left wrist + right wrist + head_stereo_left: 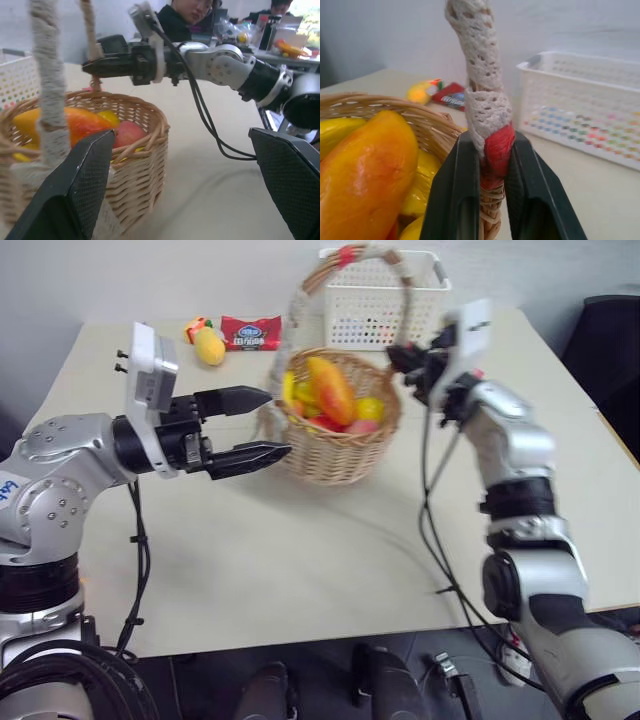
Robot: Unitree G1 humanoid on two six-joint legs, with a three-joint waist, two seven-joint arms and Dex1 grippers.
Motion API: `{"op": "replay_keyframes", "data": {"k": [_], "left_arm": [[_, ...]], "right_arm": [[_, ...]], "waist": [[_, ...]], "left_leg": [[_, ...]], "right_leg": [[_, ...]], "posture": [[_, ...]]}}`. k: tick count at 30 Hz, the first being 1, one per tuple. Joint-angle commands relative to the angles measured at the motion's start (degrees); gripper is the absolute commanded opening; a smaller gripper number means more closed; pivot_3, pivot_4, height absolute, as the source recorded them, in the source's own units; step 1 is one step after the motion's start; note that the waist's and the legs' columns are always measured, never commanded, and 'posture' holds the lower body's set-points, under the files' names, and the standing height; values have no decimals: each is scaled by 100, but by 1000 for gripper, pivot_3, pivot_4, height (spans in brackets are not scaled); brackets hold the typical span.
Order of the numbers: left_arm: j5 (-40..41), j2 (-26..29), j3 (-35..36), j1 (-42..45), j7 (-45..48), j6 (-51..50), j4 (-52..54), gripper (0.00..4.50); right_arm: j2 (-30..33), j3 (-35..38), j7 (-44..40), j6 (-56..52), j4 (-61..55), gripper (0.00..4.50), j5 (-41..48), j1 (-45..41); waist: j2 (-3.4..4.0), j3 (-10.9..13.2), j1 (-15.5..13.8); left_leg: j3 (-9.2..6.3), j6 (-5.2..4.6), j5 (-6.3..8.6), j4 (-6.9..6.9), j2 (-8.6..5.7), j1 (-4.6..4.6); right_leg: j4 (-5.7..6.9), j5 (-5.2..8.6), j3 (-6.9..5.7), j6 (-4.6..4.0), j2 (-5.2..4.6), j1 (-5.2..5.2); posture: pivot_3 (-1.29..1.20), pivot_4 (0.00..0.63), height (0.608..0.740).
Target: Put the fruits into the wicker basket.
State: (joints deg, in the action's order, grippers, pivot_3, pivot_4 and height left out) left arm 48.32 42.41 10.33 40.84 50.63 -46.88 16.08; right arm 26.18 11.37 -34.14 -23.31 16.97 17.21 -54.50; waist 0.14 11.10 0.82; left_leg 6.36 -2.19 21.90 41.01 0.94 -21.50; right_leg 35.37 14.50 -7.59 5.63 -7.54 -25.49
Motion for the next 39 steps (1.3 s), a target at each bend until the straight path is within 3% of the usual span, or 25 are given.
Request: {"op": "replay_keyframes", "data": {"k": [1, 7, 15, 23, 27, 31, 36, 39], "left_arm": [[93, -254, -182, 287, 75, 128, 55, 4500], [94, -731, -513, 708, 456, 219, -342, 4500], [-40, -922, -706, 921, 822, 362, -702, 4500], [-174, -909, -783, 882, 1101, 469, -855, 4500], [-267, -787, -773, 854, 1306, 529, -1006, 4500], [-360, -687, -780, 798, 1437, 607, -1093, 4500], [-389, -636, -749, 798, 1555, 628, -1198, 4500], [-493, -576, -837, 754, 1686, 706, -1189, 4500]], "right_arm": [[736, 642, 311, -817, -1850, 298, 225, 730], [1664, 2237, 777, -1730, -2859, 298, 283, 2368], [1431, 3057, 1216, -1501, -2883, 298, 368, 3387], [1350, 3593, 1083, -2022, -3743, 3014, 1062, 4292], [1785, 4929, 201, -3057, -4617, 4364, 2250, 5478], [2376, 6477, -588, -4104, -4568, 4487, 3388, 6391], [2867, 7600, -1507, -4309, -3911, 4487, 3681, 7407], [2968, 7778, -1697, -4308, -3597, 4487, 3836, 7614]], "waist": [[0, 0, -57], [0, 0, -96], [1, 0, -29], [2, 0, -119], [3, 0, -214], [2, 0, -229], [0, 0, -225], [0, 0, -223]], "left_leg": [[2, -1, -1, -1, -2, -3], [38, 0, -16, 0, -7, 13], [61, 6, -20, -8, -8, 45], [52, 2, -22, -5, -6, 38], [50, 1, -22, -6, -9, 34], [50, -6, -20, -1, -11, 38], [43, -27, -12, -1, -6, 58], [42, -35, -7, -2, -7, 60]], "right_leg": [[-8, 1, 0, 1, 1, 0], [4, 2, 15, 10, 3, 4], [17, 1, 54, 12, 19, 4], [15, 0, 51, 13, 9, 4], [10, 0, 46, 14, 11, 4], [5, -4, 49, 20, 11, 12], [-39, -11, 48, 26, 6, 47], [-40, -19, 46, 40, 5, 61]], "posture": [[0, 150, 740], [0, 150, 740], [0, 150, 740], [0, 150, 740], [0, 150, 740], [0, 150, 740], [0, 150, 740], [0, 150, 740]]}}
